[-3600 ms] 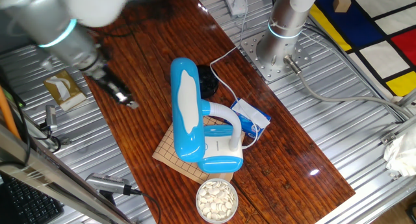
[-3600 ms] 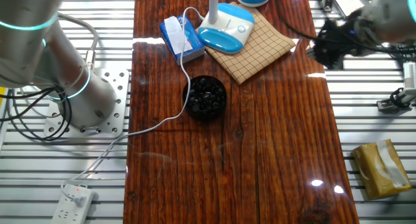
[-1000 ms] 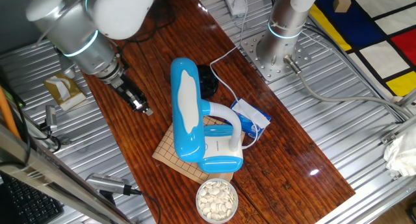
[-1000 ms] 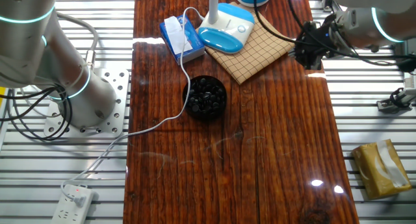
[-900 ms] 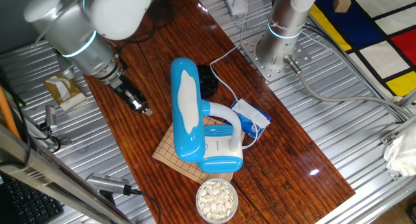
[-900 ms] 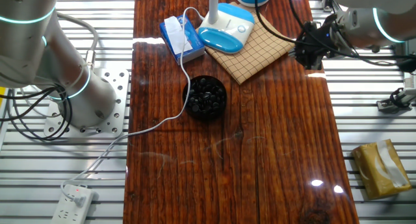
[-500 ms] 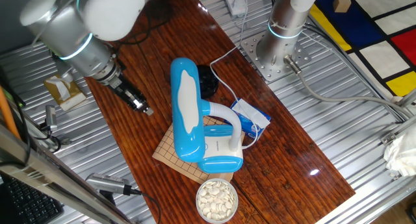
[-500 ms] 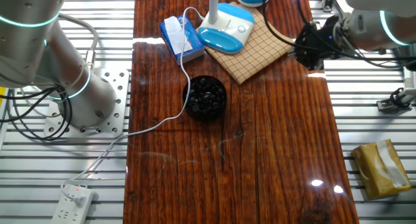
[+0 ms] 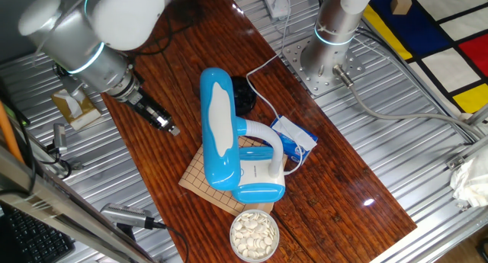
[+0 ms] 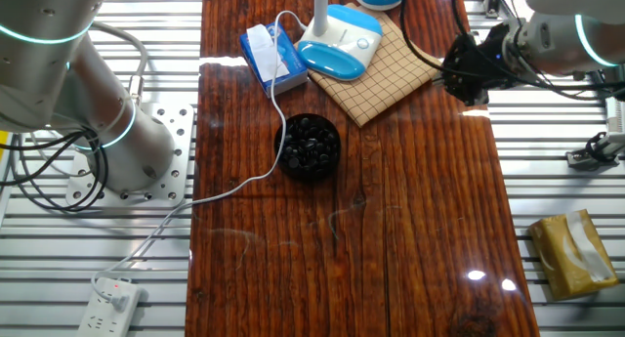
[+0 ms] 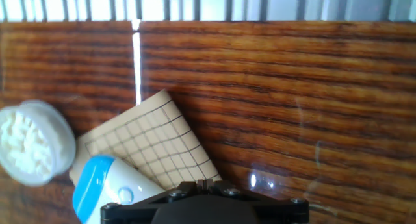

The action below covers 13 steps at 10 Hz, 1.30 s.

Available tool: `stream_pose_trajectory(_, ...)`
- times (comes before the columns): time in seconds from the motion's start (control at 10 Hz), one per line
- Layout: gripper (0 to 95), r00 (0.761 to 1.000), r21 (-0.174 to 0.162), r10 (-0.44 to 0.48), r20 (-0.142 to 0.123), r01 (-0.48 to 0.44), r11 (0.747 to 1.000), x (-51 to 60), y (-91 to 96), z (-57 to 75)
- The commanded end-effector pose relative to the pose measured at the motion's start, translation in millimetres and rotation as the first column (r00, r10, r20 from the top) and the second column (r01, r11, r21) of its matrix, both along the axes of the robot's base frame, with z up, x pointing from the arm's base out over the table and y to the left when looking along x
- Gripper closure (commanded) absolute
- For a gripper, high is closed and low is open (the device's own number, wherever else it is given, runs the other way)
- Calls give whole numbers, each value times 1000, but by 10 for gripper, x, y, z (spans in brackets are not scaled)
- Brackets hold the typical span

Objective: Turn on the desk lamp by pressing the button

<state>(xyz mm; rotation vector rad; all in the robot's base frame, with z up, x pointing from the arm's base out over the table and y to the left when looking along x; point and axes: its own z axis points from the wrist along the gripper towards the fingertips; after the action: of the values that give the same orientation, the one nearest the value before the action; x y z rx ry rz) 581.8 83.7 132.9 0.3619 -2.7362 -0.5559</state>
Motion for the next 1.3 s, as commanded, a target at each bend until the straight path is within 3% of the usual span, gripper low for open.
stream_pose_trajectory(0.1,950,999,53,23,-39,-21,998,38,15,12)
stream_pose_trajectory(0.3,950,998,59,36,-54,-33,998,33,97,9)
stream_pose_trajectory(0.7,950,998,47,12,-60,-9,999,-139,466,-43)
stream_pose_trajectory(1.1,950,999,61,16,-52,-12,998,-299,744,-225)
stream_pose_trajectory(1.3,950,998,66,11,-54,-7,998,-327,873,-283)
